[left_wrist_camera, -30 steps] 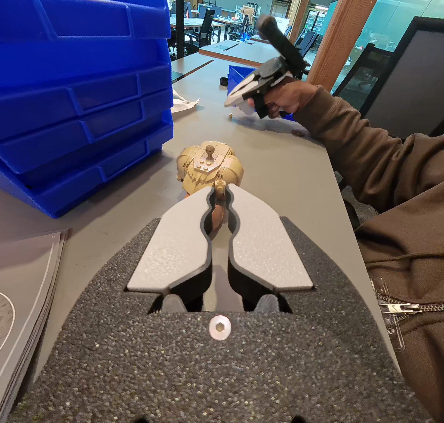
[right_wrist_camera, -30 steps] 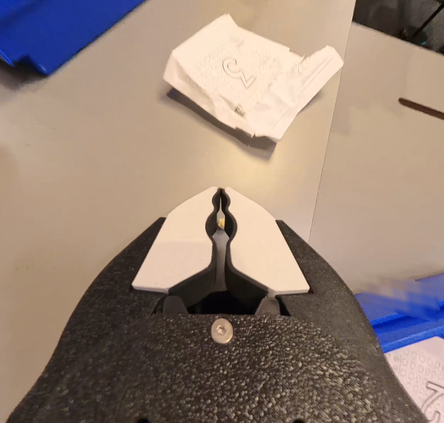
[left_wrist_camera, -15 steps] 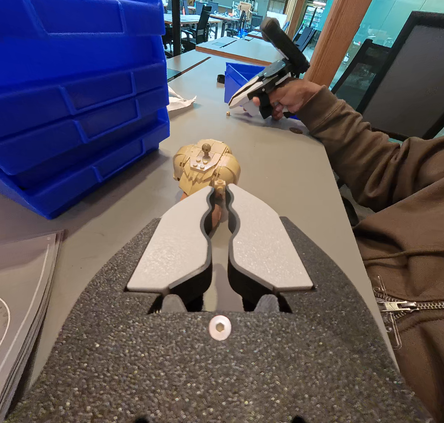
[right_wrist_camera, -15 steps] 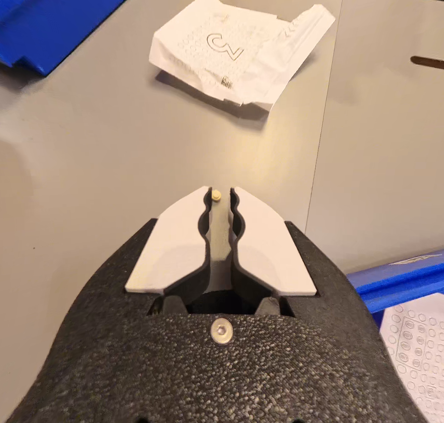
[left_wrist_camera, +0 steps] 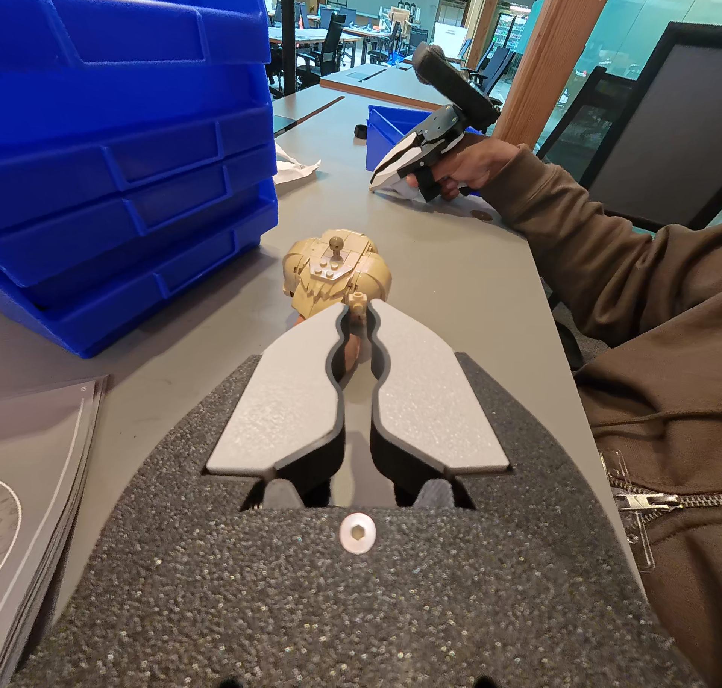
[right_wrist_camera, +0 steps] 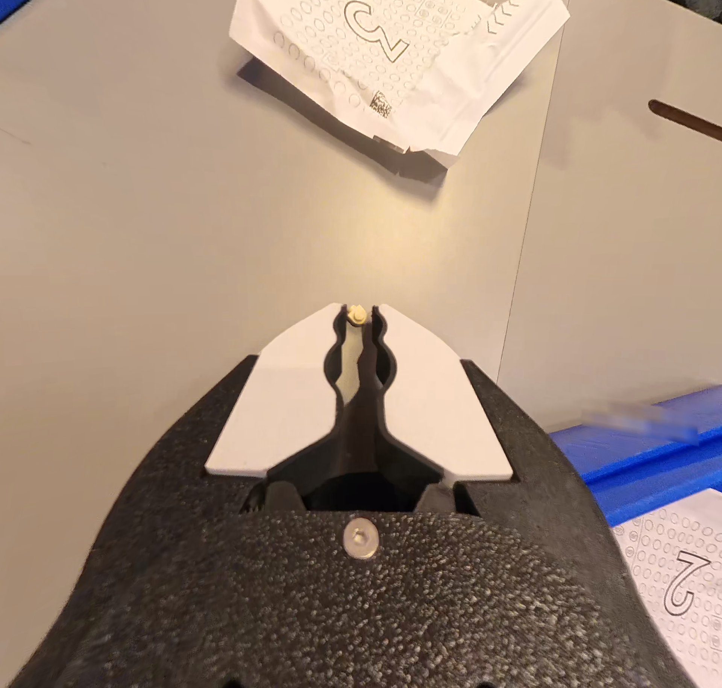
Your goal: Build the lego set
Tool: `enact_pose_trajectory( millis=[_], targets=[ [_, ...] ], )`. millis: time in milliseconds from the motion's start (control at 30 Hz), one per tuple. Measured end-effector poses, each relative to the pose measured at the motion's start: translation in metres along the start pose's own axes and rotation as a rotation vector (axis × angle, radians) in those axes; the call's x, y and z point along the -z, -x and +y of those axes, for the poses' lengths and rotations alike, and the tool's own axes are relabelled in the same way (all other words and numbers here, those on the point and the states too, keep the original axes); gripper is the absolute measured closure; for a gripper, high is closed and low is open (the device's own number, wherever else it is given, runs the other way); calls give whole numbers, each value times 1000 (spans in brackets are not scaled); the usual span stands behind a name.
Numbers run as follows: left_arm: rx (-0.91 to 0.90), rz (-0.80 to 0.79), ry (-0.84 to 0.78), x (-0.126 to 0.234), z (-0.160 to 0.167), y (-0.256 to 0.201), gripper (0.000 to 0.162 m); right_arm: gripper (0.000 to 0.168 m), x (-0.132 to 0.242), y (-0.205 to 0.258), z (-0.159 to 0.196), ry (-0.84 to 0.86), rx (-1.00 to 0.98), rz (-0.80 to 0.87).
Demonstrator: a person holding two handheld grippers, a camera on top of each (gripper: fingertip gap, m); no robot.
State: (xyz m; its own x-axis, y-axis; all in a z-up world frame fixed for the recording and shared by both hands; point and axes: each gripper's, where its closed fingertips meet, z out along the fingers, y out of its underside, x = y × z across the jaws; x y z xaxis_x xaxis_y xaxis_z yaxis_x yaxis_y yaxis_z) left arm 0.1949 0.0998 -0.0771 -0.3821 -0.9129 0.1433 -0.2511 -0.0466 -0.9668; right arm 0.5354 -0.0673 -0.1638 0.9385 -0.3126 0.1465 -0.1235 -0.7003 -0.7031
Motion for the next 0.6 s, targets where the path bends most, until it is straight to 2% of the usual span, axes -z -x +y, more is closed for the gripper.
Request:
enact_pose_trajectory(
  millis=[200,300,400,600],
  targets=[
    [-1,-1,1,0,0,0,155,160,-1,2,-3,-7,27,-6],
    [0,-3,-1,-1,0,0,155,160,5,7,-17,-78,20,-35],
    [3,-3,4,-2,2,1,155,160,32,26,-66,-260,35,-93],
    [1,-8,12,-4,4,2,155,160,120,122,-216,-634,269,-189]
  ],
)
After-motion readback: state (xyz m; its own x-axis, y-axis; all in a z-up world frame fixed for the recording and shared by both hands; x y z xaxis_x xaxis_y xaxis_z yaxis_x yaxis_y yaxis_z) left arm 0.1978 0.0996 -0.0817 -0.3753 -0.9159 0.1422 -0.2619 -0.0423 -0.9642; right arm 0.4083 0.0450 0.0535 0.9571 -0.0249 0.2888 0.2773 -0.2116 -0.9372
